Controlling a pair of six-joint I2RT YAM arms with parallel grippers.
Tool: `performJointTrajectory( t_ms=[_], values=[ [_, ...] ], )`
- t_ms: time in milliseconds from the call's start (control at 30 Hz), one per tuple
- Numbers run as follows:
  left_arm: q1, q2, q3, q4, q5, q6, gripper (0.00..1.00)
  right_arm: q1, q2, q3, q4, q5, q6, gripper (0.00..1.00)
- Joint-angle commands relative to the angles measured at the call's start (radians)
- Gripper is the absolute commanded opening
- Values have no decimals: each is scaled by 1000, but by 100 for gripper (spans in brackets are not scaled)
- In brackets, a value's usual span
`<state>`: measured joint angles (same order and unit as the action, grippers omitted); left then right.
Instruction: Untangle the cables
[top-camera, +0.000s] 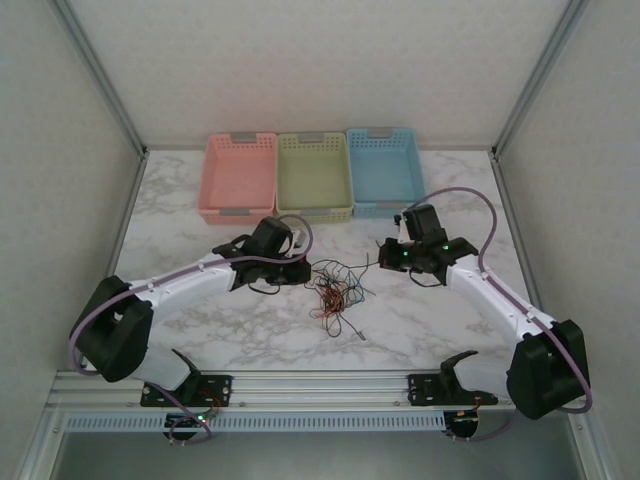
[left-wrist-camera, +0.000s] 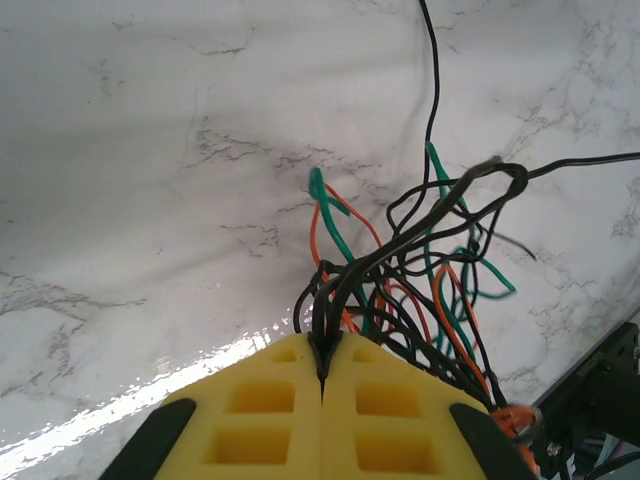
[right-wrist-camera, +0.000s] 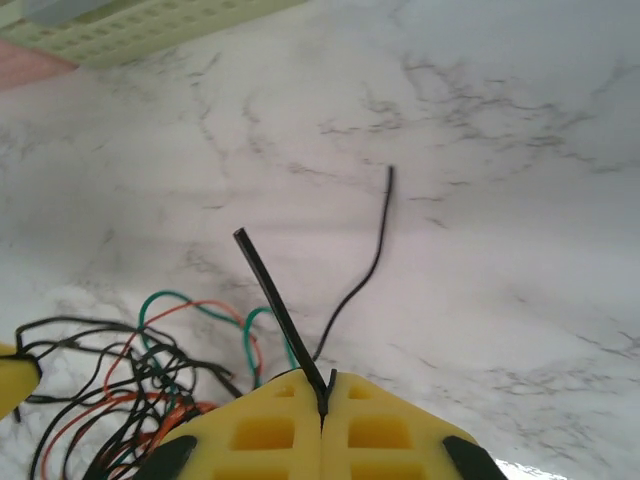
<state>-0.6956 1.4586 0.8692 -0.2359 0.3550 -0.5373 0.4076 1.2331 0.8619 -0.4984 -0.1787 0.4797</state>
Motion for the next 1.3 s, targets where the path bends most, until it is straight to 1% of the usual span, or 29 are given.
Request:
performJointTrajectory(
  t_ms=[0, 133, 233, 333, 467, 600, 633, 700, 800, 867, 933, 967, 1067, 1100, 1267],
  values=[
    [46, -39, -39, -79, -61, 11, 0, -75, -27, -25, -50, 117, 26, 0],
    [60, -46, -42, -88, -62, 19, 0, -117, -26, -24, -54, 133, 37, 0],
    [65, -46, -41, -92, -62, 23, 0, -128, -30, -25, -25, 87, 37, 0],
    [70, -46, -41, -95, -65, 28, 0, -128, -46, -26, -5, 70, 39, 0],
    [73, -49, -44, -84, -48, 24, 0, -128, -47, -21, 7, 12, 35, 0],
    [73, -48, -44, -66, -28, 12, 0, -128, -48, -28, 13, -13, 35, 0],
    [73, -45, -43, -66, -28, 11, 1, -128, -48, -30, 15, -21, 34, 0],
    [73, -39, -39, -68, -27, 11, 15, -128, -47, -36, 22, -46, 34, 0],
    [73, -43, -39, -72, -25, 10, 30, -128, -52, -41, 27, -74, 33, 0],
    [73, -56, -28, -91, -29, 16, 35, -128, -53, -41, 26, -89, 28, 0],
    [73, -78, -13, -111, -32, 19, 43, -128, -55, -43, 26, -102, 24, 0],
    [72, -89, -2, -123, -32, 24, 46, -128, -57, -43, 28, -111, 21, 0],
    [73, -104, 43, -149, -33, 34, 50, -126, -60, -48, 35, -143, 12, 0],
    [73, -102, 59, -151, -29, 36, 52, -126, -63, -50, 43, -157, 10, 0],
    [68, -41, 142, -147, -2, 44, 60, -127, -92, -55, 81, -232, 4, 0]
  ],
)
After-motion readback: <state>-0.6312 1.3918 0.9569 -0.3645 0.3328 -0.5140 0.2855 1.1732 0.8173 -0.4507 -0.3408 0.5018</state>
